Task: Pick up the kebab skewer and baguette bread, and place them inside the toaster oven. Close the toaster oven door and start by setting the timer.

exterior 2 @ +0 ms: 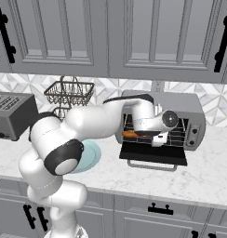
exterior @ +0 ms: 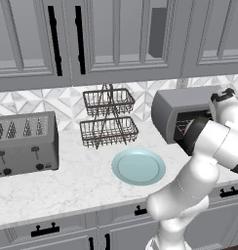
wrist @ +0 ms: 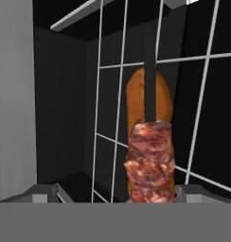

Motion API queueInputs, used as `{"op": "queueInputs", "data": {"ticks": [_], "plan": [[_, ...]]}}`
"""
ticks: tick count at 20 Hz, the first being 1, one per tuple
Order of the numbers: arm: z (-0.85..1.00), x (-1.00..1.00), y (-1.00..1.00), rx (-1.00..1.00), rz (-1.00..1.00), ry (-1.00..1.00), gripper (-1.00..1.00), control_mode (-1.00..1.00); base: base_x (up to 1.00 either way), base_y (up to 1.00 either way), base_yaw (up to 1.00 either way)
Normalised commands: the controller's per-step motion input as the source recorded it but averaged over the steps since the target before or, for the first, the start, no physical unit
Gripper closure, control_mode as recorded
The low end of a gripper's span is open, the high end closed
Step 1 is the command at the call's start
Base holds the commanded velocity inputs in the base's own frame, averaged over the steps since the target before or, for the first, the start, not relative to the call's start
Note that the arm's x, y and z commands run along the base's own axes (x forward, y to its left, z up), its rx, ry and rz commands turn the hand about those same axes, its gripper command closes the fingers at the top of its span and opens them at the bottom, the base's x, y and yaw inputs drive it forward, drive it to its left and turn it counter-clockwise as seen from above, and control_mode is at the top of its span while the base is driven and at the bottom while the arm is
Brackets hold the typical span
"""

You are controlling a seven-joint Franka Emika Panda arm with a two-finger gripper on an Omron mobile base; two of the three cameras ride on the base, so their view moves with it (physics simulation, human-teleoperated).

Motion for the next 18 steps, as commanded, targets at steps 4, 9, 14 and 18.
{"op": "queueInputs", "data": {"ticks": [4, 9, 14, 18], "plan": [[0.0, -0.12, 0.0, 0.0, 0.0, -0.03, -1.0, -1.0, 0.0, 0.0, 0.0], [0.0, -0.29, 0.0, 0.0, 0.0, -0.02, -1.0, -1.0, 0.0, 0.0, 0.0], [0.0, -0.08, 0.0, 0.0, 0.0, 0.0, -1.0, -1.0, 0.0, 0.0, 0.0], [0.0, 0.0, 0.0, 0.0, 0.0, 0.0, -1.0, -1.0, 0.0, 0.0, 0.0]]}}
